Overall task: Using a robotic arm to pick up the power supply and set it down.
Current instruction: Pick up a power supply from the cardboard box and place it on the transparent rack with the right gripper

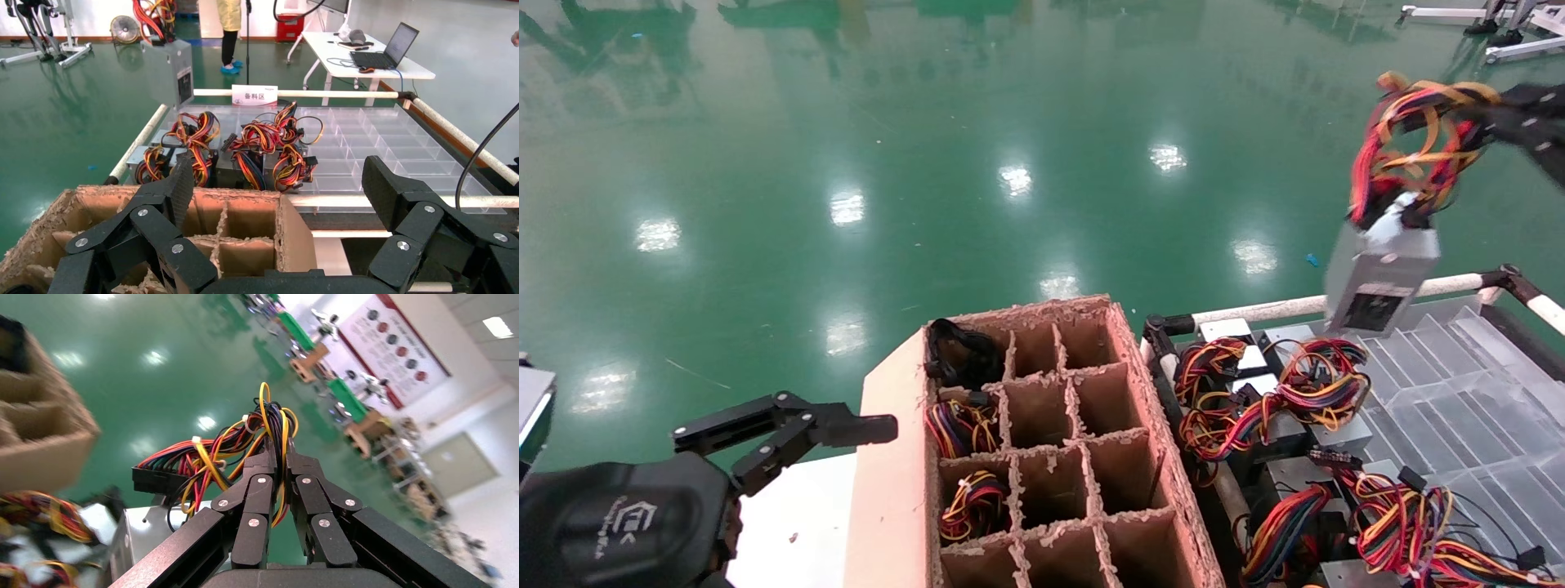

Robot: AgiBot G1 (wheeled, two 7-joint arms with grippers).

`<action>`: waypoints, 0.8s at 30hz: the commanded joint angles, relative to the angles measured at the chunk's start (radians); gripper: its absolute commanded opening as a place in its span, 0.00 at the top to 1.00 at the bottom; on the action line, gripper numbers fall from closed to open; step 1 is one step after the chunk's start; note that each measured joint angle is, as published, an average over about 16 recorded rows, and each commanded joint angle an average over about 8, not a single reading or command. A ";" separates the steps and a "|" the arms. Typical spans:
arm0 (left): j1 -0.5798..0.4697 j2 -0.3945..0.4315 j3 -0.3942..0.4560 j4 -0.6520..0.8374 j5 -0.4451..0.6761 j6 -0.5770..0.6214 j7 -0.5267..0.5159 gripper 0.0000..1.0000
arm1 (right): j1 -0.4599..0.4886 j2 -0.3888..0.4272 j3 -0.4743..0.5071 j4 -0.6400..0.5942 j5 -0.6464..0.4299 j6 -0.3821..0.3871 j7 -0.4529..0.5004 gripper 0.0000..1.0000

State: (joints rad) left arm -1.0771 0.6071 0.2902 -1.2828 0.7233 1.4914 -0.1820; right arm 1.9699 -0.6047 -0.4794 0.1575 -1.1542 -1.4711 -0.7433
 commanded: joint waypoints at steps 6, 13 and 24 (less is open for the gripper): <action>0.000 0.000 0.000 0.000 0.000 0.000 0.000 0.05 | 0.032 0.011 -0.016 -0.053 -0.036 0.086 -0.071 1.00; 0.000 0.000 0.001 0.000 -0.001 0.000 0.000 0.05 | 0.027 0.027 -0.037 -0.092 -0.069 0.113 -0.102 1.00; 0.000 -0.001 0.002 0.000 -0.001 -0.001 0.001 0.06 | -0.006 0.022 -0.077 -0.126 -0.128 0.139 -0.139 1.00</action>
State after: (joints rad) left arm -1.0774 0.6065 0.2918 -1.2828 0.7223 1.4907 -0.1812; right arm 1.9635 -0.5851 -0.5550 0.0332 -1.2800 -1.3393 -0.8802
